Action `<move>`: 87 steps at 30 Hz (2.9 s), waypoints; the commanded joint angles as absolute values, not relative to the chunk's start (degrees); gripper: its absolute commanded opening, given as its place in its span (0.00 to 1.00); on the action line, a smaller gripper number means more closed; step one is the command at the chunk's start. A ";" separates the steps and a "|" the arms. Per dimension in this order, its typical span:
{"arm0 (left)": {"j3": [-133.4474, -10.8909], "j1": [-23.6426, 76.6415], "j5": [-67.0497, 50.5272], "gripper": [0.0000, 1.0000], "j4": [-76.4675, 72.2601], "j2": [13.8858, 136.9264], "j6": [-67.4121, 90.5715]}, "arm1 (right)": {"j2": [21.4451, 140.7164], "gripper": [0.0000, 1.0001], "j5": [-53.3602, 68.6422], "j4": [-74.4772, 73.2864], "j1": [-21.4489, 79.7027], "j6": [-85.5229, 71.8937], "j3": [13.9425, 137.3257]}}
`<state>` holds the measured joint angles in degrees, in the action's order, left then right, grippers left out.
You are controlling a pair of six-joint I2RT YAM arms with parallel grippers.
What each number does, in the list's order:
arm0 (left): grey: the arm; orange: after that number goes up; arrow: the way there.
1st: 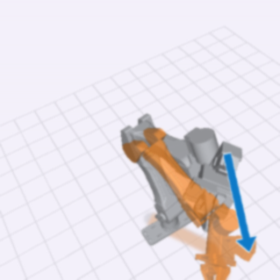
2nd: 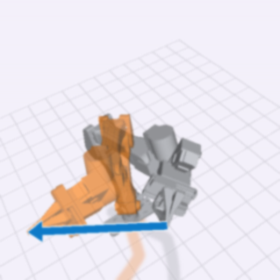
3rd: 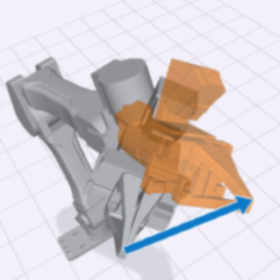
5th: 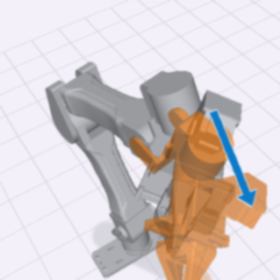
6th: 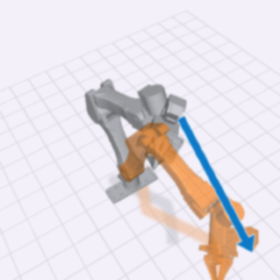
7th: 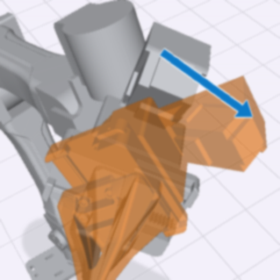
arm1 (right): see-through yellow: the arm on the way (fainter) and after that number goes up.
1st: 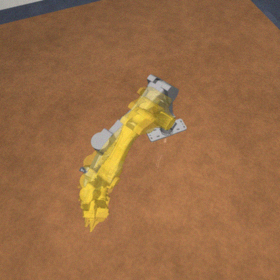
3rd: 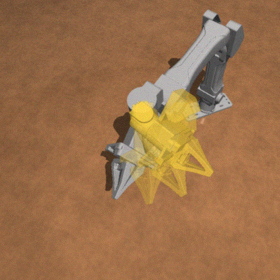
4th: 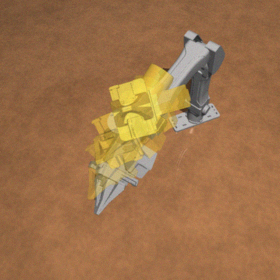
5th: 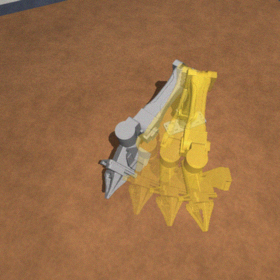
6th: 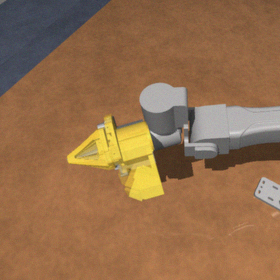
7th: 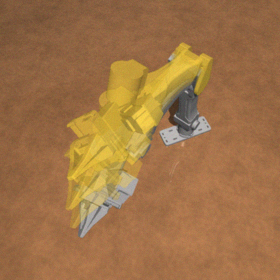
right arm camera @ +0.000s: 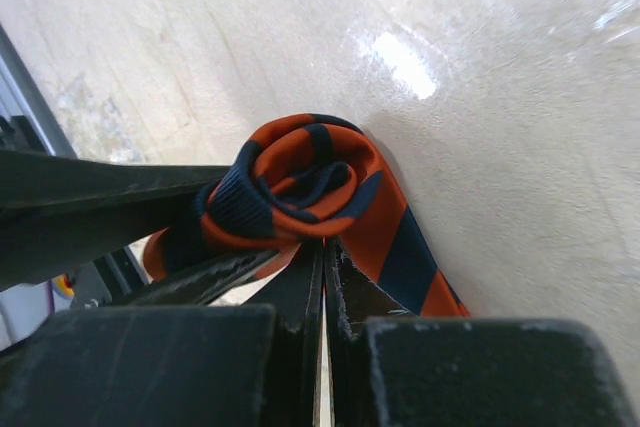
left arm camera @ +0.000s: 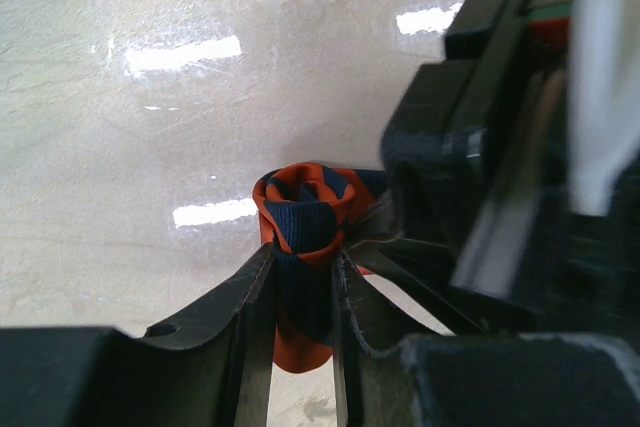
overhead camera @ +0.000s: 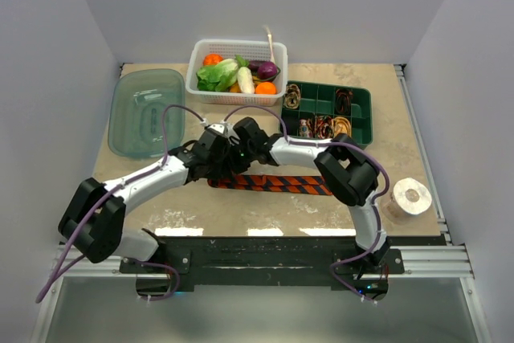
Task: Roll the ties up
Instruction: Roll the tie at the center of the board.
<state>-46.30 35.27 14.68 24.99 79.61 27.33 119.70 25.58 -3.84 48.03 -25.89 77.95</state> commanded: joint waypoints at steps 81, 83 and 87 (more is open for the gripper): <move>-42.81 28.84 -8.84 0.71 10.83 69.80 33.75 | 104.15 0.00 21.27 -11.87 43.76 -17.31 73.47; -40.61 25.16 -12.20 0.72 9.24 69.00 34.45 | 104.50 0.00 21.10 -11.43 44.91 -17.67 73.83; -36.31 18.82 -22.73 0.72 4.15 67.59 35.77 | 105.47 0.00 20.39 -11.43 47.37 -18.02 74.71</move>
